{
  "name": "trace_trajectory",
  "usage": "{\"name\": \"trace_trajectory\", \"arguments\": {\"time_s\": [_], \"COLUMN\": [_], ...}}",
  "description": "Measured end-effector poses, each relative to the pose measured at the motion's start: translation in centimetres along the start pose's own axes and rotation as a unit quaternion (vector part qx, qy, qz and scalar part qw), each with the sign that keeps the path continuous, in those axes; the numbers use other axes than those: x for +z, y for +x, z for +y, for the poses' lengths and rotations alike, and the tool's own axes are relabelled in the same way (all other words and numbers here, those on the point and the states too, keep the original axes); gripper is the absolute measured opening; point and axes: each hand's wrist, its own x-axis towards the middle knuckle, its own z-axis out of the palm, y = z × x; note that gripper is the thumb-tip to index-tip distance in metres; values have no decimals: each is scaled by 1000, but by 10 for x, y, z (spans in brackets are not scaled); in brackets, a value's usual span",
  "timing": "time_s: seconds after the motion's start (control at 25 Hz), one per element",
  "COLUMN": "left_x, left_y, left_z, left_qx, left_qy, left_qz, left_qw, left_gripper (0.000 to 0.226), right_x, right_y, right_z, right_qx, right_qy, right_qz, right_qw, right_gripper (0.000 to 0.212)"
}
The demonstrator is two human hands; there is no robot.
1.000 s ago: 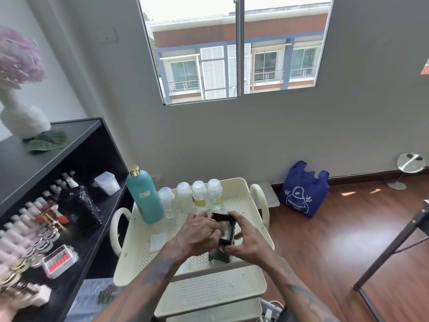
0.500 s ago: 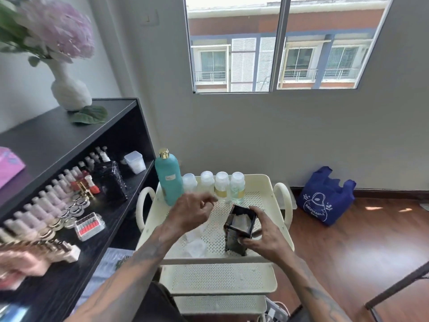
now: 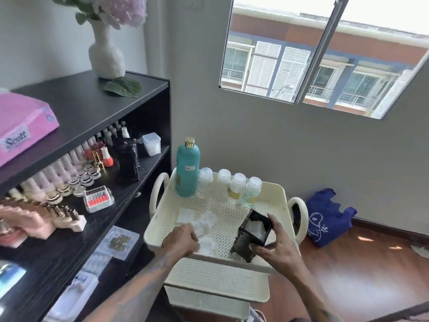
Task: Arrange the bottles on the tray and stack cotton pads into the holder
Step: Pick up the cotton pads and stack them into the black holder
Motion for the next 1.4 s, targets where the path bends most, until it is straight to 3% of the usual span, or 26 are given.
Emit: {"name": "trace_trajectory", "arguments": {"time_s": [0.28, 0.48, 0.64, 0.76, 0.88, 0.96, 1.08, 1.24, 1.4], "left_x": [-16, -22, -17, -13, -12, -13, -16, -19, -22], "left_y": [7, 8, 7, 9, 11, 12, 13, 13, 12], "left_z": [-26, -55, -52, -50, -48, -48, -49, -50, -51], "left_qx": [88, 177, 204, 197, 196, 196, 171, 133, 139], "left_qy": [-100, -69, -81, -94, -112, -122, -151, -201, -194], "left_qz": [33, 84, 111, 90, 115, 134, 125, 113, 112], "left_qw": [991, 978, 969, 972, 967, 964, 966, 964, 965], "left_gripper": [11, 8, 13, 10, 7, 7, 5, 12, 19], "right_x": [0, -1, -6, -6, 11, 31, 66, 104, 132], "right_y": [-5, -11, -25, -41, -46, -43, -31, 0, 38], "right_z": [-5, -18, -43, -73, -109, -122, -113, -85, -76], "right_qx": [21, 54, 66, 0, -136, -183, -169, -94, -23], "right_qy": [-11, -51, -176, -216, -178, -182, -195, -194, -206], "right_qz": [-9, -6, -8, 66, 146, 110, 19, -72, -91], "right_qw": [1000, 997, 982, 974, 964, 960, 966, 974, 974], "right_gripper": [107, 106, 109, 100, 67, 45, 30, 30, 41]}}
